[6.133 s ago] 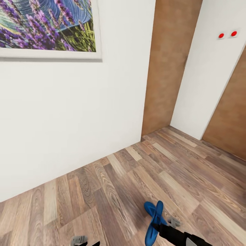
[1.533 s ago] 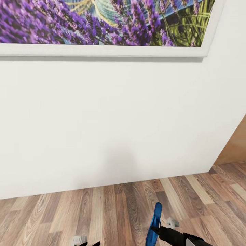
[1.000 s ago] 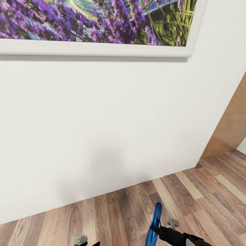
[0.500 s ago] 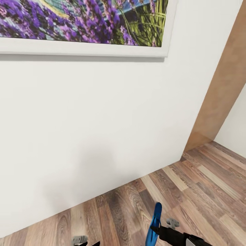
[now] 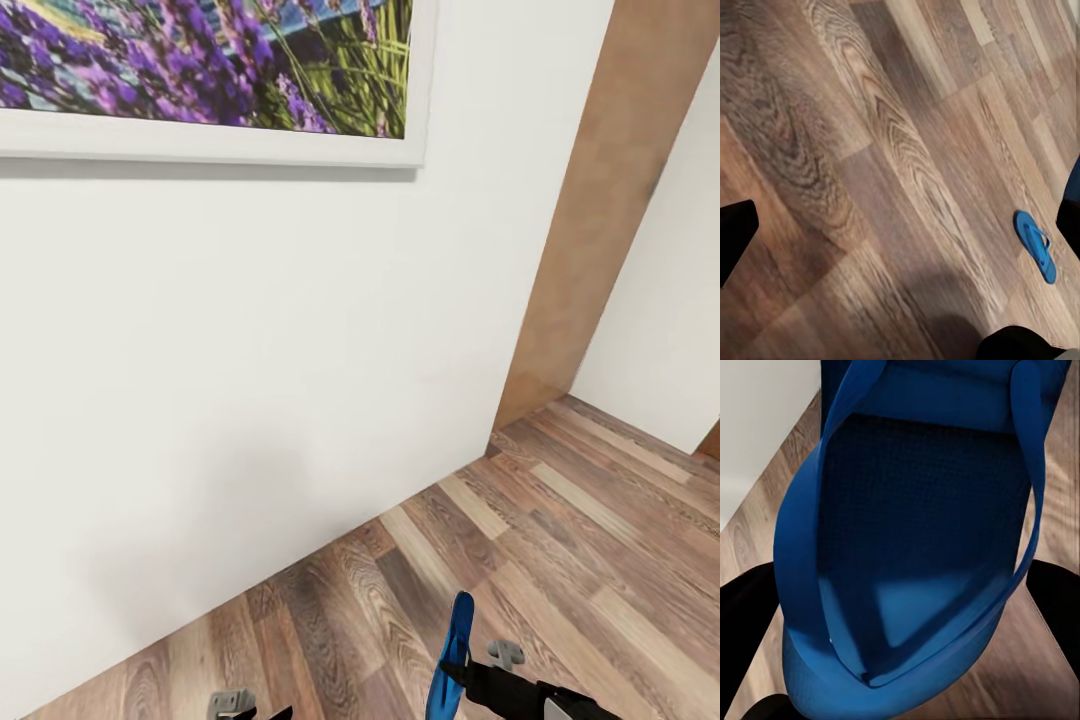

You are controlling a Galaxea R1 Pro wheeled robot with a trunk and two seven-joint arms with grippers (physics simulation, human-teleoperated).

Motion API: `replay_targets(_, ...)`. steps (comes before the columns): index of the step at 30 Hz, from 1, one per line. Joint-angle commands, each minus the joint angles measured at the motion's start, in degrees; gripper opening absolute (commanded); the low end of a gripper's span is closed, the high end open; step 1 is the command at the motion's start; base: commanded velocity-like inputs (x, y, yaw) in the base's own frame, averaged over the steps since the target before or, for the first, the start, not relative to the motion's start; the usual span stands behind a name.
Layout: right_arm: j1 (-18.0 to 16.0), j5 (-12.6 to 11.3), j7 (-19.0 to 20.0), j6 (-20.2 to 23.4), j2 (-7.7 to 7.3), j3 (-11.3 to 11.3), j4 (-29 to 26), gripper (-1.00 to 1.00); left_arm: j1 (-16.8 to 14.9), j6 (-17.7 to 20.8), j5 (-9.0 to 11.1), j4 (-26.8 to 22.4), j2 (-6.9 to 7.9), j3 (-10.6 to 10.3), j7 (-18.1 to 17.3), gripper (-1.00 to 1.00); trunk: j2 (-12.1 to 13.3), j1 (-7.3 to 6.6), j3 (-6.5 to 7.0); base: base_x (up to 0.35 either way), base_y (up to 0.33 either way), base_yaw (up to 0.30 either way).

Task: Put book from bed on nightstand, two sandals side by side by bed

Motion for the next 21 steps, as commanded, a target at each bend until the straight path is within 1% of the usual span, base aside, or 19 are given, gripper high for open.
replay_targets(1, -0.03, -0.40, 0.19, 0.34, -0.01, 0.04, 0.00, -1.00, -0.02, -0.12, 0.17, 0.05, 0.00, 0.07, -0.24, 1.00, -0.02, -0.01, -0.05, 0.000, 0.000, -0.277)
replay_targets(14, -0.03, -0.40, 0.19, 0.34, -0.01, 0.04, 0.01, -1.00, -0.02, -0.10, 0.17, 0.05, 0.00, 0.07, -0.24, 1.00, -0.02, -0.01, -0.05, 0.007, 0.000, -0.277)
replay_targets(21, -0.03, -0.40, 0.19, 0.34, 0.00, 0.04, 0.03, -1.00, -0.02, -0.10, 0.16, 0.05, 0.00, 0.07, -0.24, 1.00, -0.02, -0.01, -0.05, 0.247, 0.064, -0.277)
